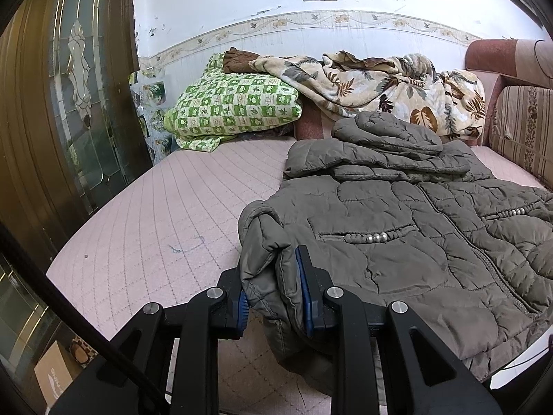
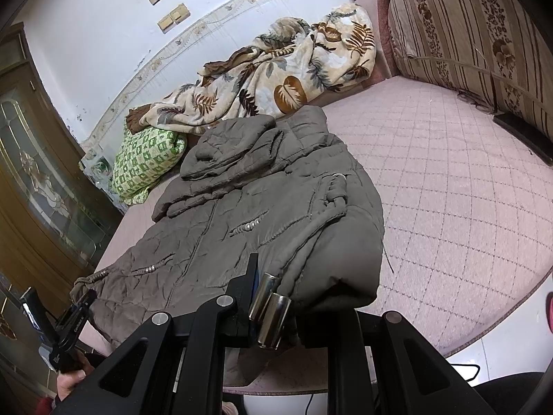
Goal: Fold large clothes
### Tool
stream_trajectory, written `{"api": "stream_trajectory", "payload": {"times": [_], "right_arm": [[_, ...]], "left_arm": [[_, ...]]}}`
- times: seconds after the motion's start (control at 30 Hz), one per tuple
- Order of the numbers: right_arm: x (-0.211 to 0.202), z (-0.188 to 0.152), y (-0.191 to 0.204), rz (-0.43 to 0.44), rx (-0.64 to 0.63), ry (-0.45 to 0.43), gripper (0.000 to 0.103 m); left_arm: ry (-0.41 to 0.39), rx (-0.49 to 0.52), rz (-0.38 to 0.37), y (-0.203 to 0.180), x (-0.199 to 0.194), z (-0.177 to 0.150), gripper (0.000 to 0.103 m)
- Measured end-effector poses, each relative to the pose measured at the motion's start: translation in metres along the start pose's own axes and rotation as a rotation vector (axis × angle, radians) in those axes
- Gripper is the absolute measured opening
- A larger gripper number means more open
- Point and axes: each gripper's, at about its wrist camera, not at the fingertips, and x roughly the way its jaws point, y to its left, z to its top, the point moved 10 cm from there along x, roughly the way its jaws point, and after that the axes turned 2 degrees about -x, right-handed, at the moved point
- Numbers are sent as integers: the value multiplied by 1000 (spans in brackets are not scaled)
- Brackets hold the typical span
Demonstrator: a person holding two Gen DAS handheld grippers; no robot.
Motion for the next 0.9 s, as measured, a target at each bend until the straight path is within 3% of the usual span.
{"api": "stream_trajectory", "payload": {"times": [0.6, 0.9], "right_arm": [[-4, 7, 1, 13, -6, -15, 18], [-11, 31, 14, 47, -19, -42, 18]], "left_arm": [[-12, 0, 3, 5, 1, 0, 23], [-59, -5, -2, 0, 1, 33, 23]]}}
